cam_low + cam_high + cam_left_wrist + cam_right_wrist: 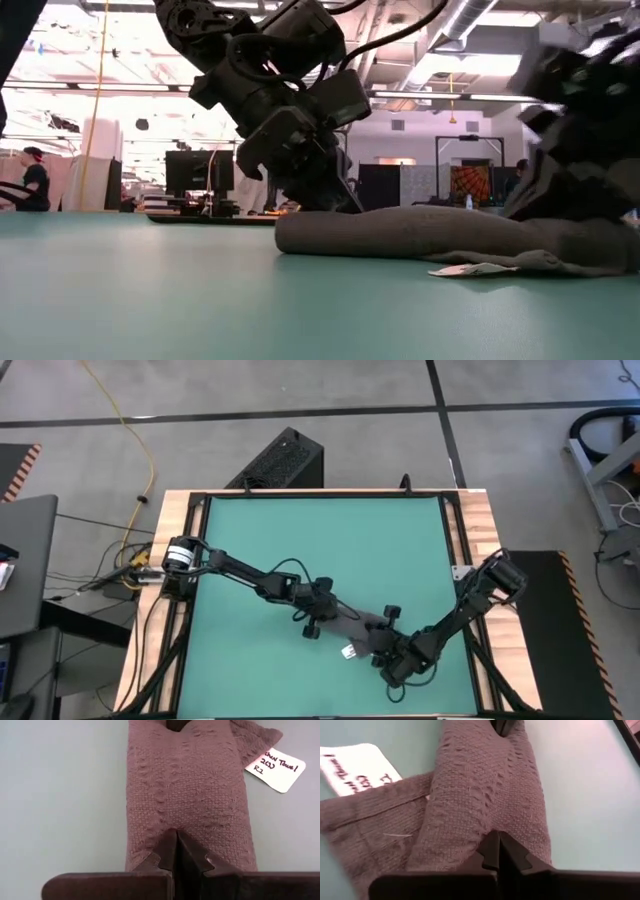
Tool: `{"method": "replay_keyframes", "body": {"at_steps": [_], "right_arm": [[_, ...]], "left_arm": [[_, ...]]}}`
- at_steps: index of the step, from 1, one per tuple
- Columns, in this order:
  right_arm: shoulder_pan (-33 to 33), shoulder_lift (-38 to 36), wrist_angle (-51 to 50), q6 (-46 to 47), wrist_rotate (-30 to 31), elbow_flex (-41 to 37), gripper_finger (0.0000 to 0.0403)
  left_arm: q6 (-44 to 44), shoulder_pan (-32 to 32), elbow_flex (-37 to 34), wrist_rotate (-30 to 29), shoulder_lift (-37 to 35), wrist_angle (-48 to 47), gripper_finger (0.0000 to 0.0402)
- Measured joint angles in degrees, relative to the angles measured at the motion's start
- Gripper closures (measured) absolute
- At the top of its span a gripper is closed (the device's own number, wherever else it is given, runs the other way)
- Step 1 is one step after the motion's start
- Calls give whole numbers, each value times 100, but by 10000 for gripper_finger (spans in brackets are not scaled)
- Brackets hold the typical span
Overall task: Roll towel into tight, uniform cylinder
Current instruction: Roll the gray towel
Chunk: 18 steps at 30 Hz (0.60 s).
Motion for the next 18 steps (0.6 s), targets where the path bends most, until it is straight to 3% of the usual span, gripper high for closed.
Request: {"method": "replay_keyframes", "body": {"at_steps": [8, 18], "right_arm": [[-356, 5, 643, -1220, 15, -15, 382], [-344, -234, 649, -1149, -111, -14, 382]], "left_arm": [[-138, -147, -17, -378, -164, -259, 401], [-302, -207, -273, -495, -613, -410, 401]]}}
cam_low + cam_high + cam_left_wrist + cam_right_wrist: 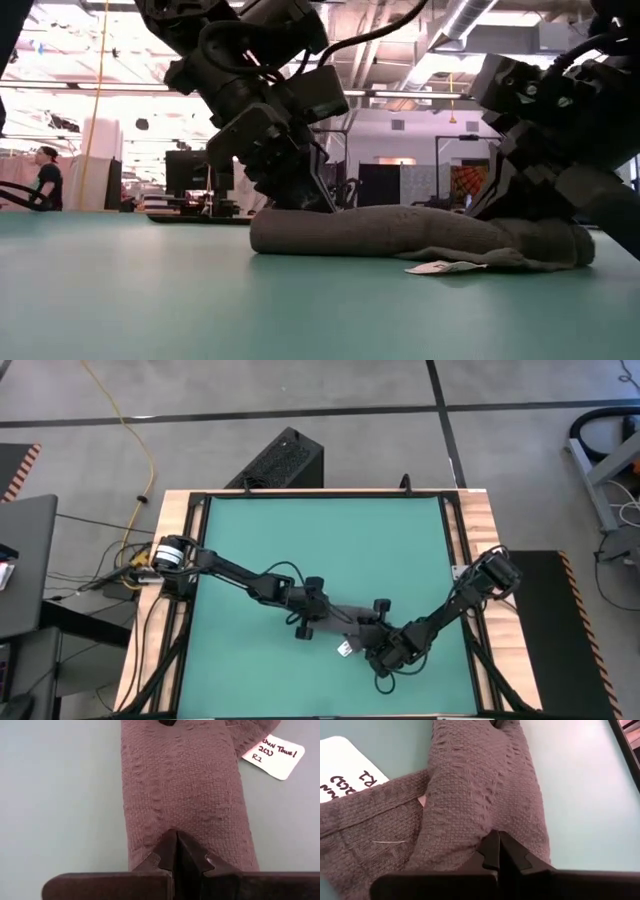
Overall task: Roll towel into tight, uniform cylinder
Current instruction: Roll the gray towel
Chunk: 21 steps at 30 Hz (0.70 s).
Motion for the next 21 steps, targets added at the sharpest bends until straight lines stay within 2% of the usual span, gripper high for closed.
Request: {"method": "replay_keyframes", "body": {"at_steps": [6, 8, 14, 21], "right_arm": [[45, 0, 153, -15, 7, -3, 383], [-43, 0, 379, -271, -98, -12, 382], [-343, 0, 1231, -1059, -498, -10, 382], [-435, 2, 1492, -1260, -582, 3, 382]], "left_arm": [[-581, -174, -610, -210, -33, 780, 401], [-663, -247, -712, -318, -31, 970, 401], [-944, -485, -920, -542, -216, 912, 401], [-1204, -731, -1408, -1023, -892, 773, 401]]}}
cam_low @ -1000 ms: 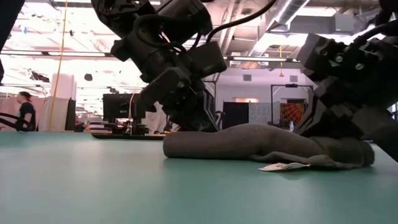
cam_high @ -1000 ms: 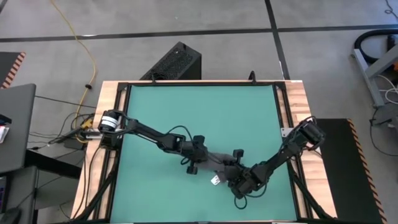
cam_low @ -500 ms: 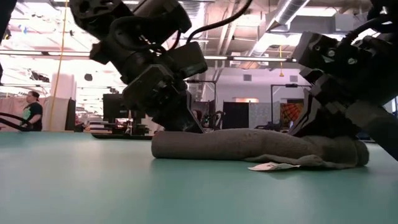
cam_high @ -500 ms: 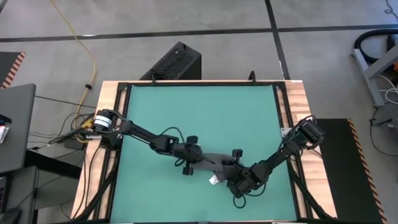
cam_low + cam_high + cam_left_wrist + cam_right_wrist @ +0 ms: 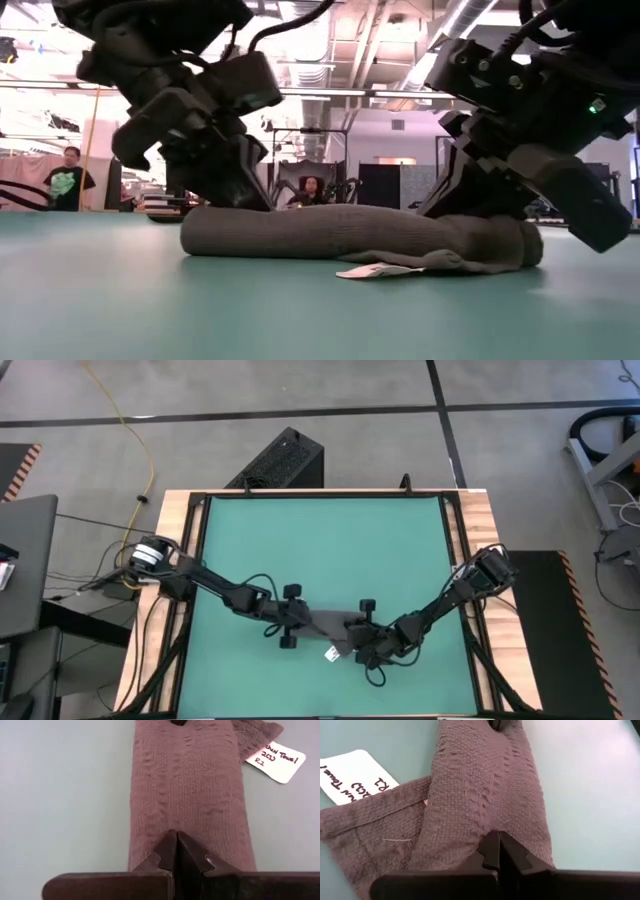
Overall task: Roll towel into tight, uniform cylinder
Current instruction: Roll the gray towel
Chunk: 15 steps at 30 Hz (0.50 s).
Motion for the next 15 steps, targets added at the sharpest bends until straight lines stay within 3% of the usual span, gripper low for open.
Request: {"method": "replay_keyframes", "body": {"at_steps": [8, 15], "right_arm": [[7, -64, 156, -60, 33, 35, 373], [69, -728, -130, -164, 17, 85, 361]], "left_arm": [[-179, -25, -242, -124, -242, 285, 402], [-178, -23, -236, -136, -251, 396, 401]]}}
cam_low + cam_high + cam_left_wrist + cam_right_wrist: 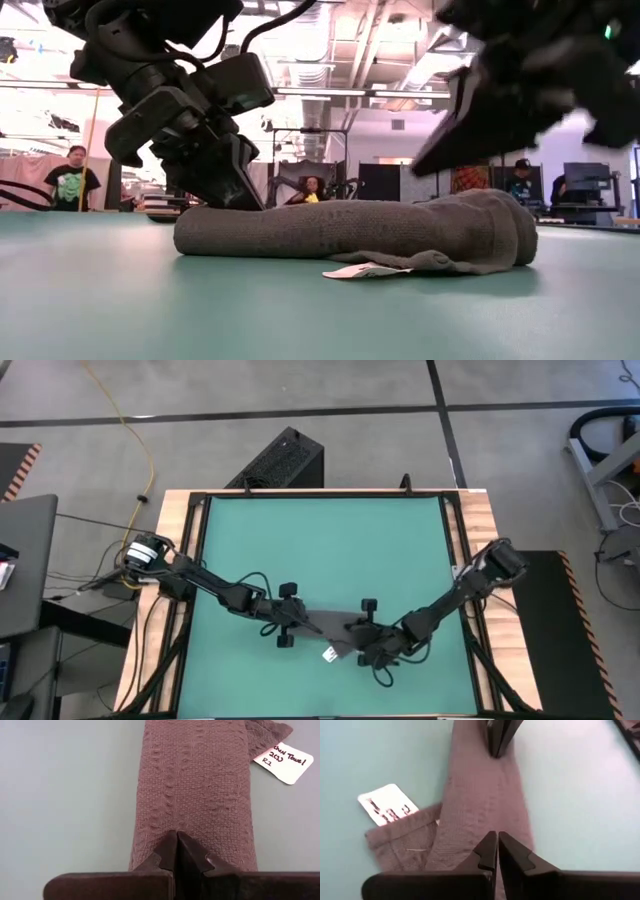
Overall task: Roll towel into tight, uniform cylinder
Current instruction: Roll the gray towel, then return to Home Position
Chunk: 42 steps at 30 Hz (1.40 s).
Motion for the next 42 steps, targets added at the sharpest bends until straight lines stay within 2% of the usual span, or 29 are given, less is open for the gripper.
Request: {"method": "replay_keyframes", "body": {"at_steps": [7, 12, 16, 22, 27, 30, 36, 39, 42], "right_arm": [[63, -920, -354, -15, 75, 0, 361], [207, -1897, -360, -448, 78, 0, 361], [354, -2849, -440, -1166, 101, 0, 360], [685, -4473, -456, -2383, 133, 7, 360], [949, -5802, -1011, -2204, 297, 15, 360], [1077, -6452, -1619, -1720, 287, 12, 360], [1118, -7209, -2000, -1296, 527, -458, 360], [1119, -7564, -1959, -1159, 649, -857, 360], [1120, -7998, -1954, -929, 1028, -1338, 360]], "left_arm": [[19, 0, 1, 7, -301, 126, 401], [121, 2, 102, 92, -1112, 168, 401], [509, -18, 328, 183, -1927, 188, 402], [1435, -49, 448, -389, -3346, 166, 402], [1985, -50, 428, -1289, -4516, -163, 402], [1968, -37, 428, -1476, -5153, -546, 401], [1649, 114, 118, -745, -6058, -909, 402], [1435, 231, -313, -401, -6464, -881, 402], [1254, 348, -888, -218, -6857, -621, 402]]}}
